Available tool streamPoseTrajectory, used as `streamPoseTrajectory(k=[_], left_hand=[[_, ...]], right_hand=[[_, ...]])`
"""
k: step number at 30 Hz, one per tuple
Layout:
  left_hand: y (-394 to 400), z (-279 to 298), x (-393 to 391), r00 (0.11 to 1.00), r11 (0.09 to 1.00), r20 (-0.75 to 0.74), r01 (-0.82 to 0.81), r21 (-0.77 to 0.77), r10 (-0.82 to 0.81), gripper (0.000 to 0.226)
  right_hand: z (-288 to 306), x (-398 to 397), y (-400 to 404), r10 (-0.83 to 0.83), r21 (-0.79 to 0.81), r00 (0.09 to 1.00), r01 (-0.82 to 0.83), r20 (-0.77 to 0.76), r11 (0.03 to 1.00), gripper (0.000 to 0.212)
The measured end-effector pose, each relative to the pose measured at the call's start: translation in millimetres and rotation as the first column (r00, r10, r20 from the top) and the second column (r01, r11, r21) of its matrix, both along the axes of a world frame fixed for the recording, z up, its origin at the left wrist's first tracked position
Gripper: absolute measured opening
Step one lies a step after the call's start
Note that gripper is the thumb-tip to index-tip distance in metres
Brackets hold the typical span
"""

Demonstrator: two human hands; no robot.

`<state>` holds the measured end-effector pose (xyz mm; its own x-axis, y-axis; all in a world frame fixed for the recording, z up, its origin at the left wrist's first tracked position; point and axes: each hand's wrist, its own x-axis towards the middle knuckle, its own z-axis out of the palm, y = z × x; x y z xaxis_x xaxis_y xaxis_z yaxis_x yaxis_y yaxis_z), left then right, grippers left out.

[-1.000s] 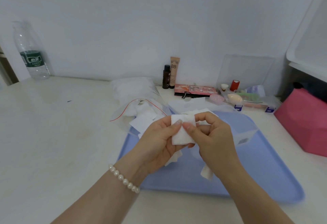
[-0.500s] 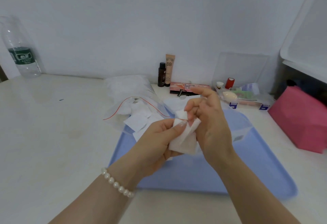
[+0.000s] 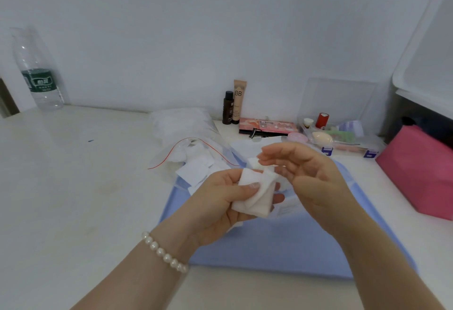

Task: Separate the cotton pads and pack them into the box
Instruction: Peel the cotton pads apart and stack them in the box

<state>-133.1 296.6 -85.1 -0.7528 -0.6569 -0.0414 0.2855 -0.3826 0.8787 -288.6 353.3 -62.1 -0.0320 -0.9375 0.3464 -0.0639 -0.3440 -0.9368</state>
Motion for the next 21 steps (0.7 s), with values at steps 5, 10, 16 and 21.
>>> streamPoseTrajectory(k=[5,10,16,21], left_hand=[[-1,-1,2,0.995,0.995,0.072,0.069,-0.07,-0.064,0.025],[-2,-1,0,0.997,0.998,0.073,-0.003,-0.061,0.007,0.029],[-4,0,-1,0.998,0.997,0.029,-0.062,-0.053,0.064,0.024],[-2,0,-1,0.999,0.998,0.037,-0.035,-0.047,0.037,0.025]], right_hand=[[2,7,2,-0.102,0.017,0.962,0.11,-0.254,0.994,0.026],[6,9,3,-0.232,-0.08,0.964,0.223,-0.126,0.971,0.02],[10,16,6,-0.165,0.062,0.979,0.159,0.12,0.985,0.018],[1,20,-1,-0.24,0.069,0.969,0.244,-0.059,0.967,0.026]])
